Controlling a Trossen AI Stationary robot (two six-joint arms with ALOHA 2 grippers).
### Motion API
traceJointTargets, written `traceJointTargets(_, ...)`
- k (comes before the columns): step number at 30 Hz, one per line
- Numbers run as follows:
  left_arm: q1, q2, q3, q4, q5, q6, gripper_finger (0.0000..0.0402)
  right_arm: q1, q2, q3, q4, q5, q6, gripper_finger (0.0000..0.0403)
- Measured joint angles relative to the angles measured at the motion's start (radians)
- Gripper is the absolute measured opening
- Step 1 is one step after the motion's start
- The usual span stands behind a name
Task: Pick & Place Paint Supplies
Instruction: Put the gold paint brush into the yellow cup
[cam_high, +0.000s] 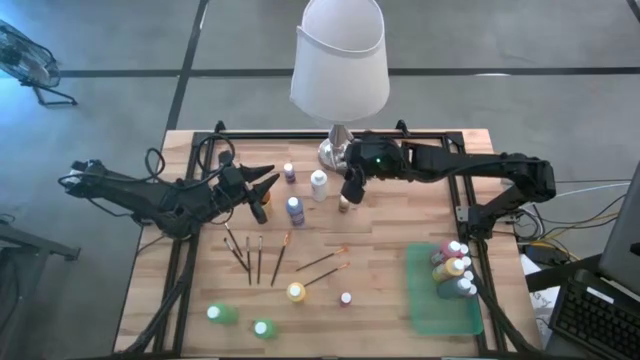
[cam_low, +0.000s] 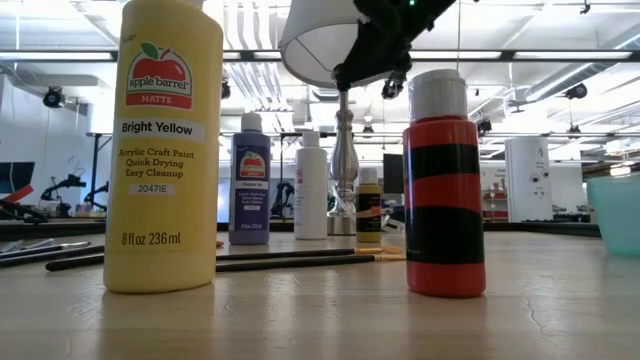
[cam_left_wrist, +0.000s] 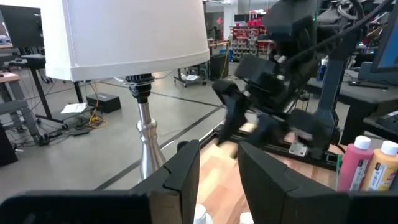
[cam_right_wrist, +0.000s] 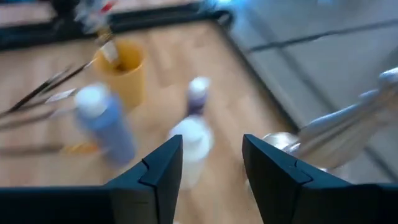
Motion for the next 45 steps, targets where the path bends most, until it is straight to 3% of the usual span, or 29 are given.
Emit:
traceJointTargets(4,0.0,0.0,0.0,-0.005,0.0,0.0,0.0115,0.024,0.0,0.03,-0.111,-0.219,-0.009,0.0171)
traceJointTargets(6,0.0,0.0,0.0,-0.006,0.0,0.0,0.0115,0.052,0.0,0.035,-0.181,-0.258,-0.009,0.0169)
traceJointTargets(11,0.0,0.0,0.0,-0.01,0.0,0.0,0.0115,0.169,0.0,-0.003,-0.265,-0.213,-0.01,0.0153)
traceJointTargets(19,0.0,0.0,0.0,-0.02,0.0,-0.046,0.0115,0.335,0.001,-0.123,-0.217,-0.194,-0.031,0.0124)
traceJointTargets(25,0.0,0.0,0.0,-0.026,0.0,-0.036,0.0115,0.338,0.003,-0.24,-0.132,-0.19,-0.036,0.0122)
traceJointTargets(32,0.0,0.0,0.0,-0.043,0.0,-0.03,0.0115,0.335,0.003,-0.358,0.083,-0.191,-0.053,0.0155)
traceJointTargets(39,0.0,0.0,0.0,-0.063,0.0,-0.029,0.0115,0.335,0.011,-0.41,0.205,-0.173,-0.049,0.019)
traceJointTargets(45,0.0,0.0,0.0,-0.063,0.0,-0.029,0.0115,0.332,0.099,-0.414,0.228,-0.164,-0.035,0.0201)
